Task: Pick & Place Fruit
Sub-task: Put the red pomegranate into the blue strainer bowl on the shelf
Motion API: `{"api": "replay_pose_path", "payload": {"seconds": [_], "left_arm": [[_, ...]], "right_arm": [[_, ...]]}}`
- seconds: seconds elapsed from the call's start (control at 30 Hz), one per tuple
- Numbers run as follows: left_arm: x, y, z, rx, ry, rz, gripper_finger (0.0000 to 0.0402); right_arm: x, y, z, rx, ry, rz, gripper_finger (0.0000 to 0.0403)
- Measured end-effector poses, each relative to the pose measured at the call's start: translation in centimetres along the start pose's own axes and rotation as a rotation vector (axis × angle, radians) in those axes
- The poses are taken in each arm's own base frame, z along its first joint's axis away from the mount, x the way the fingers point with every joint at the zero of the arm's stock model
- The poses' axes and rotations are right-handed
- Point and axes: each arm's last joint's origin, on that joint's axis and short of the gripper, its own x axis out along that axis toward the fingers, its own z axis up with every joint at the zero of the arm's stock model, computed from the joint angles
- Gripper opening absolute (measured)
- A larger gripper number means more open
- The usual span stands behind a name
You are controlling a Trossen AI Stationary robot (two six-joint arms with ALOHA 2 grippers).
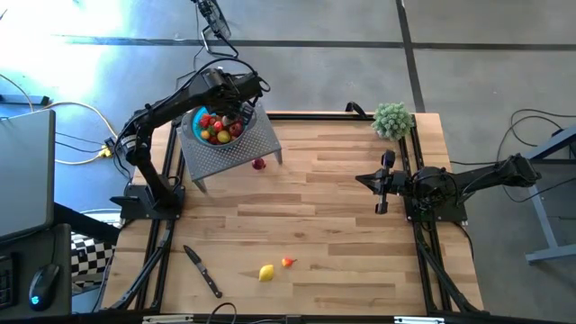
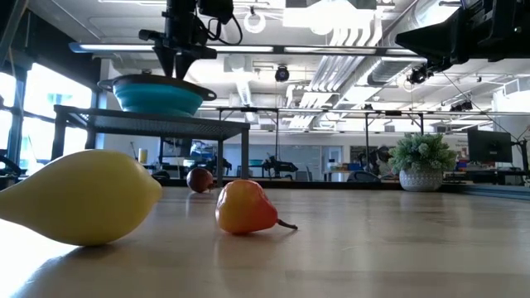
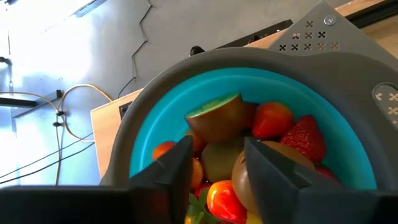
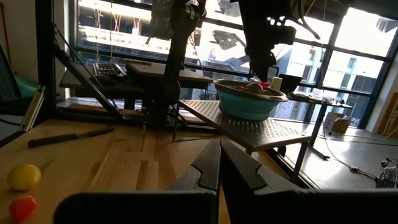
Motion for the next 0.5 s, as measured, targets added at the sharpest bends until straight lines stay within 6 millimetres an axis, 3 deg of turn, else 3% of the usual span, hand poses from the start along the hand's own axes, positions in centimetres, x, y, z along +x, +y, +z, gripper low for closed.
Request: {"api": "replay_pose_path", "payload": {"seconds": [0.27, 0.5], "left_arm": [[0.00, 0.00, 0.00, 0.000, 0.000, 0.000, 0.0062], [-0.01, -0.28, 0.24, -0.021, -0.008, -0.043, 0.0038]], "right_arm": [[0.00, 0.00, 0.00, 0.000, 0.000, 0.000, 0.0002], [0.00, 0.00, 0.00, -0.002, 0.000, 0.000, 0.0002]]}}
